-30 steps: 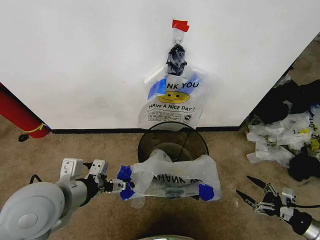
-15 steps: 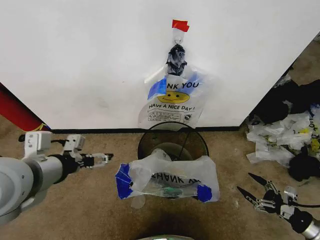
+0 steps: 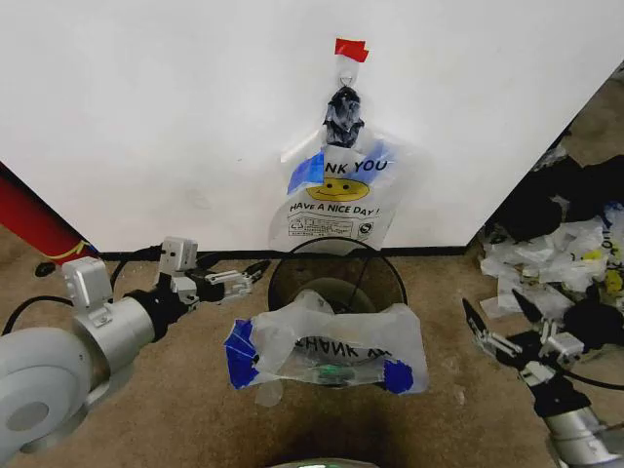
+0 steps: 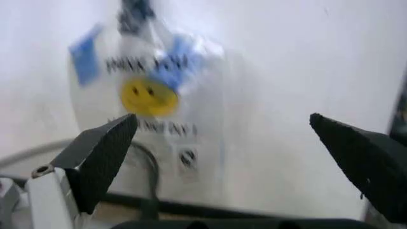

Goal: Pick up the garbage bag from the wall and place it over the trash bin.

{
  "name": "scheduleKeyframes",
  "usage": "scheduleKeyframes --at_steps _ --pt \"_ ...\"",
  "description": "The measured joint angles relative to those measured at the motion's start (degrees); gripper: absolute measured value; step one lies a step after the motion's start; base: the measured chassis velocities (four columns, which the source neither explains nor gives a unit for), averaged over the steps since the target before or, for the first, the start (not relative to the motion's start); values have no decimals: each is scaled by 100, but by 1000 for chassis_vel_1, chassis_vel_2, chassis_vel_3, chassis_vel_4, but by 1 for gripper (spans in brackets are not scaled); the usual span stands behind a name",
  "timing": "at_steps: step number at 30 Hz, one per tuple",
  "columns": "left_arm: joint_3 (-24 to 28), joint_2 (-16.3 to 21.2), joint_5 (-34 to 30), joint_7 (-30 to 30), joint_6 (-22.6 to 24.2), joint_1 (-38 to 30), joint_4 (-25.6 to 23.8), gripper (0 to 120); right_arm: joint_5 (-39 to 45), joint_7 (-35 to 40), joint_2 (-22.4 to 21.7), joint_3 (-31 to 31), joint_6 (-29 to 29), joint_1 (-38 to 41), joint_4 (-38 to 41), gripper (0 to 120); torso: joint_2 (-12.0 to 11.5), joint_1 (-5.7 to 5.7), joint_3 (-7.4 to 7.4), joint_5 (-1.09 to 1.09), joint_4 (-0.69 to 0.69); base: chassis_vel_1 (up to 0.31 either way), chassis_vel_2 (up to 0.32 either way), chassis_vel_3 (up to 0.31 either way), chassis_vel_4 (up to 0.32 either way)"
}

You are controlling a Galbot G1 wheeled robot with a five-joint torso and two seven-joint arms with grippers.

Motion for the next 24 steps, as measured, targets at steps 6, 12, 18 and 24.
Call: scheduleKeyframes --at_steps 6,12,18,24 --pt "817 327 183 397 122 -558 280 100 -559 82 339 82 482 5 323 100 0 0 0 0 0 0 0 0 0" --pt "2212 290 478 527 8 -2017 979 100 -763 408 824 170 793 -154 454 100 0 0 0 -1 -1 0 0 0 0" --pt "3420 58 468 486 113 -3286 1598 100 -789 407 1136 145 798 -186 479 100 0 0 0 2 -2 0 0 0 0" --pt "4378 -120 426 561 489 -4339 2259 100 -789 405 1219 165 732 -179 570 100 0 0 1 1 1 0 0 0 0"
